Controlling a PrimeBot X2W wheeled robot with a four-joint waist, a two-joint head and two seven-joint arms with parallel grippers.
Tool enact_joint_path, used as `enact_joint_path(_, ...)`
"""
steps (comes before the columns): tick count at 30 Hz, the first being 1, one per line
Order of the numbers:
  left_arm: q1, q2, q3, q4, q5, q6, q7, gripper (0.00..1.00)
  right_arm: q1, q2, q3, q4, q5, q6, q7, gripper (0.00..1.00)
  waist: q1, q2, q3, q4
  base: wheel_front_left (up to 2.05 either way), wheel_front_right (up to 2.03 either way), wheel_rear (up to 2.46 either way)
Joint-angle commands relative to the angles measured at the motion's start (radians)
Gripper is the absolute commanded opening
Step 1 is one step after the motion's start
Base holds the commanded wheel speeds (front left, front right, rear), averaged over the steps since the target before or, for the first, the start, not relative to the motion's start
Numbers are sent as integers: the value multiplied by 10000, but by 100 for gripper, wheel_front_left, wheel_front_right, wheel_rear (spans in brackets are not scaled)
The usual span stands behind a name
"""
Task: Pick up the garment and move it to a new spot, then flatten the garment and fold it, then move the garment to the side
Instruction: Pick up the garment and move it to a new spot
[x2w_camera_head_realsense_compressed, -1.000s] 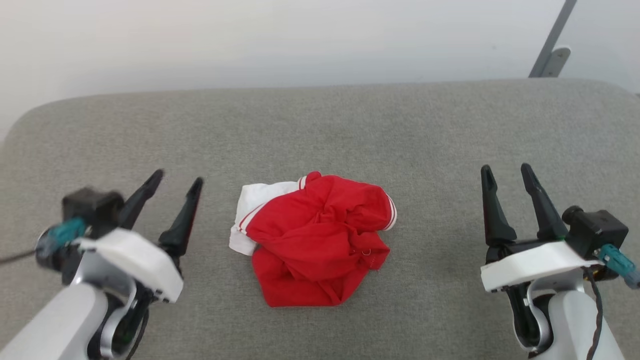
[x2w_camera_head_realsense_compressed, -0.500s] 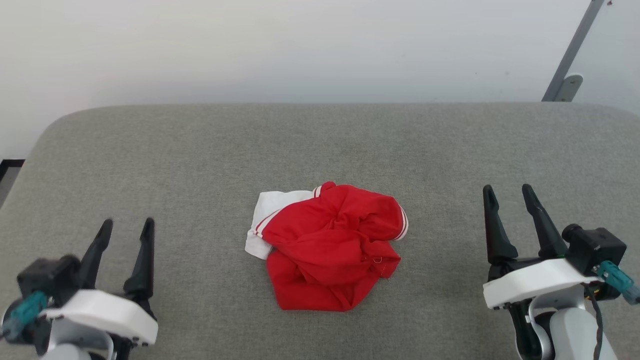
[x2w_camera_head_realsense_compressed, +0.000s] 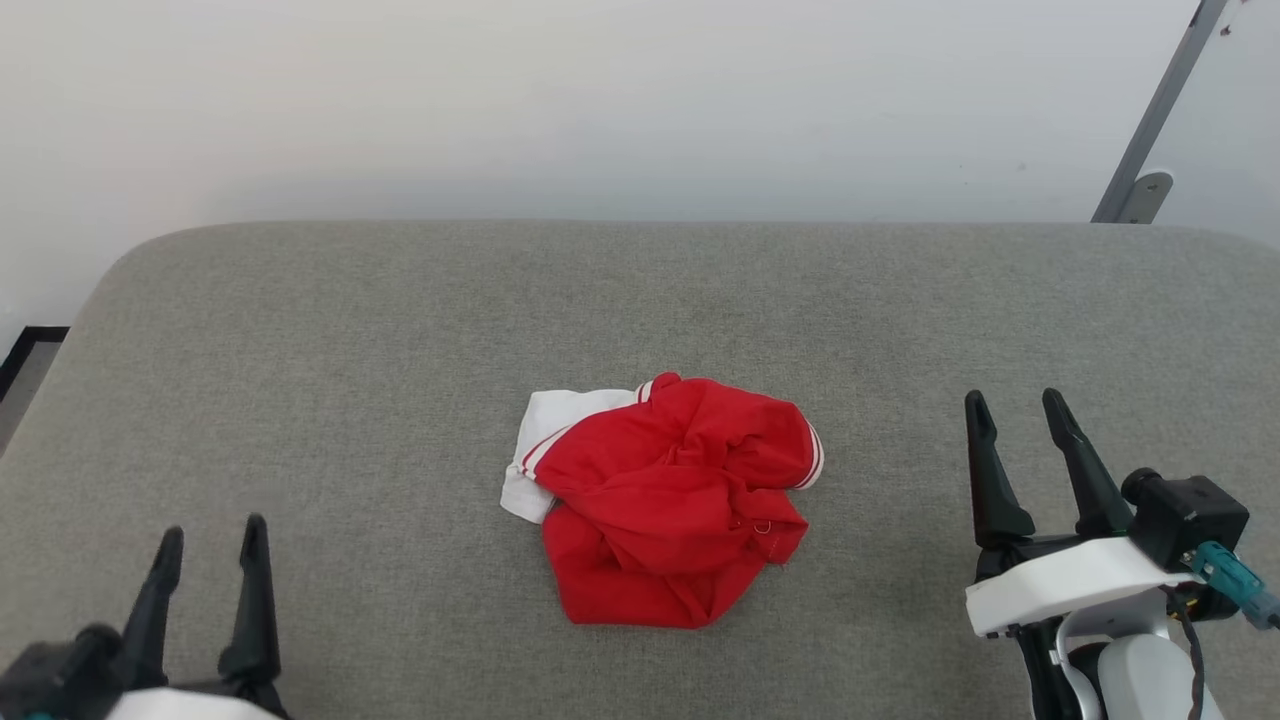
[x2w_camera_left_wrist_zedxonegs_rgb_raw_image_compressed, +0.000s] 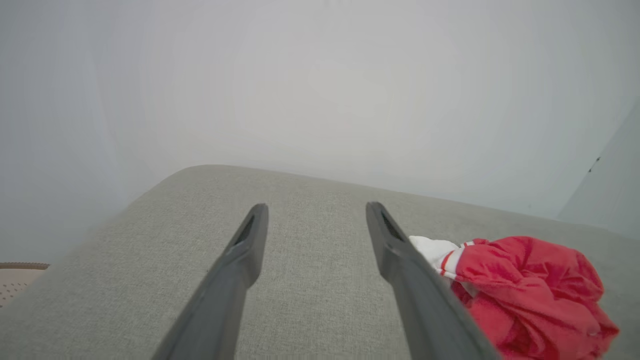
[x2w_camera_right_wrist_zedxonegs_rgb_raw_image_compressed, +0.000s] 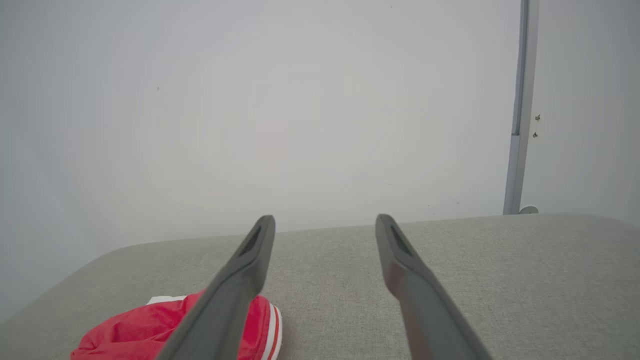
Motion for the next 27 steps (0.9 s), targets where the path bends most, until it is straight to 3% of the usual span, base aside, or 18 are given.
enact_joint_path(1, 245, -220, 254, 5, 288, -197, -53, 100, 144, -1, -20, 0, -22, 1, -73, 100, 0, -1, -9, 4, 0, 0, 0)
enact_joint_path(14, 659, -1912, 1837, 370, 1692, -1647, -54, 100, 547, -3, -197, 164, 36, 1, -222, 100, 0, -1, -77, -16, 0, 0, 0)
enact_joint_path(27, 671, -2754, 2520, 517, 2515, -2319, -55, 100, 843, -3, -240, 240, 170, 1, -245, 100, 0, -1, -171, -91, 0, 0, 0)
